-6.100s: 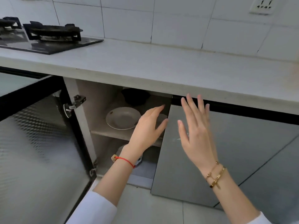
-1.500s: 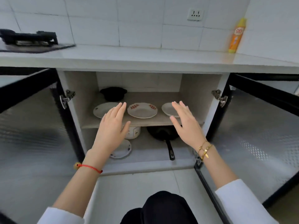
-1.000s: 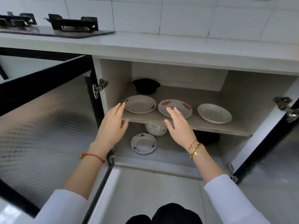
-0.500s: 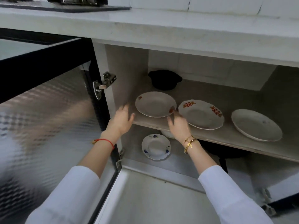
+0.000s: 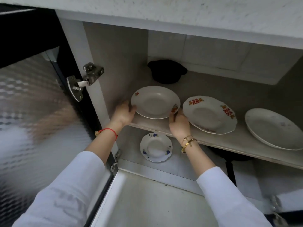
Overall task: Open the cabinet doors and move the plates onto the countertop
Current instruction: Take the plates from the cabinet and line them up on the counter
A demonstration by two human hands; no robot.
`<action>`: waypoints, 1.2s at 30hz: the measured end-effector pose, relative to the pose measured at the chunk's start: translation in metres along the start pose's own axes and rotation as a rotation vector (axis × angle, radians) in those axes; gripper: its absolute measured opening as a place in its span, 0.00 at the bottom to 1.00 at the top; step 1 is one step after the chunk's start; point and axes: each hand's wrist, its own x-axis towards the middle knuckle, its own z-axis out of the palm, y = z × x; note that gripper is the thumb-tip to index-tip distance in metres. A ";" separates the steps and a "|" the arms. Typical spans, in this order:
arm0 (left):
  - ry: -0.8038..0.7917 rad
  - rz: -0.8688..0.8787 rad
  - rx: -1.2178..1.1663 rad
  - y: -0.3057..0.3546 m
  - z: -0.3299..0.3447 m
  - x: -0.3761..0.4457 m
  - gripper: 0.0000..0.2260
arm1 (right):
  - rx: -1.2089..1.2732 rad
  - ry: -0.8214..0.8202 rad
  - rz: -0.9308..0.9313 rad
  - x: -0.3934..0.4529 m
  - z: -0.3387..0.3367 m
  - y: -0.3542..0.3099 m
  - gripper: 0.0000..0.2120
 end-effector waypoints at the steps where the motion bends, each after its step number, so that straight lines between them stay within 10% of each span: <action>1: -0.006 0.008 -0.001 0.000 0.001 0.002 0.18 | 0.010 0.004 0.002 0.001 0.001 0.000 0.16; 17: 0.159 0.074 -0.459 -0.011 -0.006 -0.070 0.17 | 0.176 0.100 -0.283 -0.051 -0.020 0.003 0.13; 36: 0.132 0.046 -0.851 -0.032 -0.005 -0.281 0.19 | 0.572 -0.068 -0.176 -0.239 -0.060 0.042 0.20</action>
